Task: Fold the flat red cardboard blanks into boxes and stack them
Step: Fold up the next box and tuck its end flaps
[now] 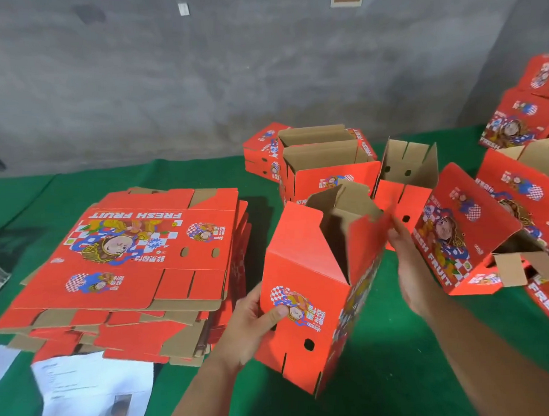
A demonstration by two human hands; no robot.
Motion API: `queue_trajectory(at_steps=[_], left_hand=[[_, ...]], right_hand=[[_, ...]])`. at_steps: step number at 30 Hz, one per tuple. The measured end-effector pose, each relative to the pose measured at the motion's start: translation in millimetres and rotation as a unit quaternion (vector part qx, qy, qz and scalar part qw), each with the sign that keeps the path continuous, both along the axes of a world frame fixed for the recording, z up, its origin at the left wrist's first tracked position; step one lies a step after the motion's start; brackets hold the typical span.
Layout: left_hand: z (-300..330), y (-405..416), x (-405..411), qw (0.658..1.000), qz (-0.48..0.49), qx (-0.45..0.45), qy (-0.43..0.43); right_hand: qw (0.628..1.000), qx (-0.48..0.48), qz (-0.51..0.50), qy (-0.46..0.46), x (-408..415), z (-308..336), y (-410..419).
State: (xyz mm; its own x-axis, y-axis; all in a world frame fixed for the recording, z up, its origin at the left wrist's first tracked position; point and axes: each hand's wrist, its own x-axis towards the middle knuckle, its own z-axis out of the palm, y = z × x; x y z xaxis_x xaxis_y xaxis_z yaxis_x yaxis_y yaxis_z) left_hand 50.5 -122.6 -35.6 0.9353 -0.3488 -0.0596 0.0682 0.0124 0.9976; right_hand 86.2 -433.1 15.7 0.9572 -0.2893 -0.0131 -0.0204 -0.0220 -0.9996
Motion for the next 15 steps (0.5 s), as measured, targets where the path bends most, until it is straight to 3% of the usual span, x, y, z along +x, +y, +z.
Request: queue_trajectory(at_steps=[6,8,10,12,15], left_hand=[[28,-5,9,0.997,0.002,0.059,-0.056],[38,-10,6,0.986,0.046,0.137,-0.084],[48,-25,-7,0.978,0.116,0.125,-0.12],[57,-49,-21,0.979,0.135,0.07,-0.135],[55,-67,-34,0.957,0.122,0.166,-0.205]], right_hand=[[0.999,-0.011,0.038,-0.007,11,10,7],[0.998,-0.038,0.044,-0.029,10,14,12],[0.994,-0.091,0.035,-0.047,10,13,15],[0.984,-0.18,0.0,0.008,10,11,15],[0.97,-0.232,-0.04,0.068,7,11,17]])
